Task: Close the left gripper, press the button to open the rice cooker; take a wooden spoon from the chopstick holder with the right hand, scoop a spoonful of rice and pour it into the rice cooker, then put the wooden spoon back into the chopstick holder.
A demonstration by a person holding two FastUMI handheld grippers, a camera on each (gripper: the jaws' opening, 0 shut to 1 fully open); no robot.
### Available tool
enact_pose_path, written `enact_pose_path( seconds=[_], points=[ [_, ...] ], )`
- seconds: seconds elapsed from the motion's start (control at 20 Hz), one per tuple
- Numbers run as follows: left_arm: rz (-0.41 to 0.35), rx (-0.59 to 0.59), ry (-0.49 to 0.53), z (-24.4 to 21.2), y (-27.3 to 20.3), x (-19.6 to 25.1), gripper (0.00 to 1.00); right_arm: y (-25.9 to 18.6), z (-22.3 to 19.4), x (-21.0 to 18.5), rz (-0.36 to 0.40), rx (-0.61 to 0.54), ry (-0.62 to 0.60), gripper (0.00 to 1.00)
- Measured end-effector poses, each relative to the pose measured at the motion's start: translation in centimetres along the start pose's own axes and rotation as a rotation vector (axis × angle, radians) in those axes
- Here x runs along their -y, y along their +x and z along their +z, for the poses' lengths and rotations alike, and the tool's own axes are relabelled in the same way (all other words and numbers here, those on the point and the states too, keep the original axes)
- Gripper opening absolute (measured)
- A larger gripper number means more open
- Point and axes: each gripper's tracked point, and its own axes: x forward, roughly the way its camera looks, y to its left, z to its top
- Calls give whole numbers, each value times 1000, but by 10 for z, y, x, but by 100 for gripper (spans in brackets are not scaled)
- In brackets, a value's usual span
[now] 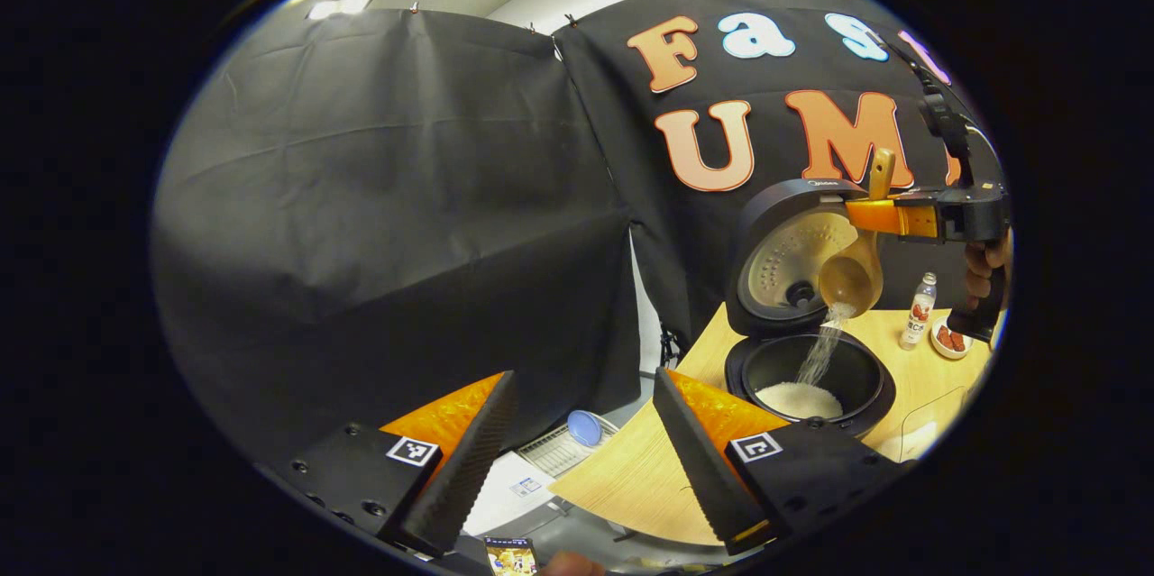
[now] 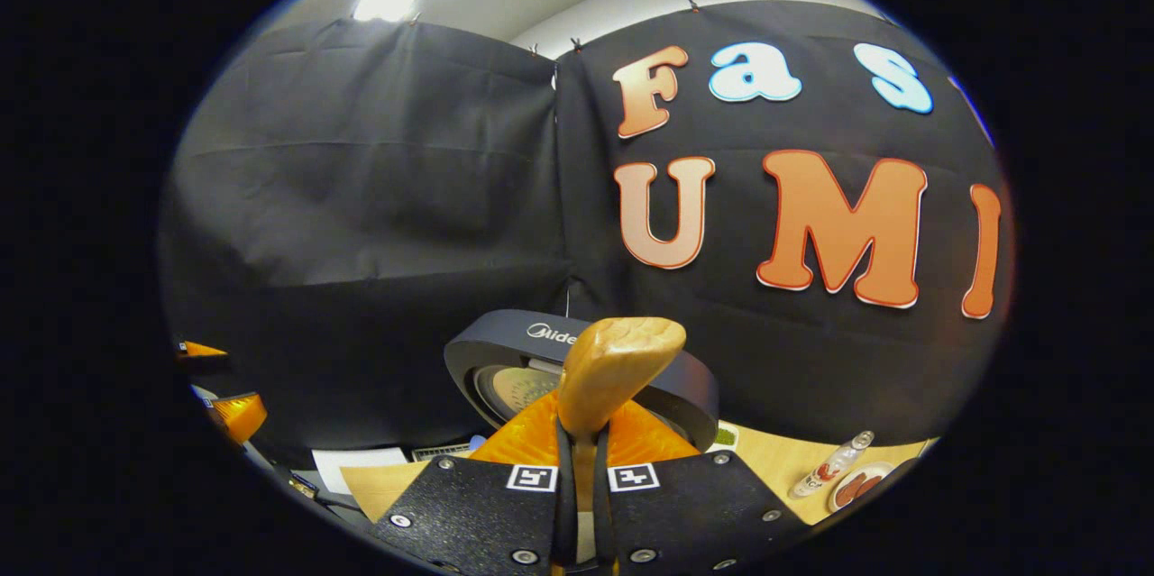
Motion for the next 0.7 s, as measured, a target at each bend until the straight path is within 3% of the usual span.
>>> enact_pose_path(
  seconds=[0.1,0.15,0.2,0.3,0.35,0.4,0.5,0.6,0.7],
  points=[
    [7,-3,-1,-1,0,-3,100,-2,8,-9,22,26,-88,6],
    [9,-4,-1,-2,1,-4,96,-5,11,-14,30,36,-136,6],
    [10,-5,-2,-1,1,-5,100,-8,12,-15,36,47,-181,6],
    [10,-4,-1,-1,0,-6,96,-9,14,-15,36,59,-228,6],
    [8,-3,0,0,0,-5,100,-11,14,-15,38,62,-228,6],
    [5,-2,0,0,0,-3,96,-14,15,-15,39,62,-214,6],
    [-5,2,5,2,-3,2,100,-26,20,-9,31,62,-142,6],
    [-17,4,8,4,-5,7,96,-45,26,8,17,66,-11,6],
    [-33,5,10,5,-8,15,100,-63,31,33,-5,66,133,6]
  ],
)
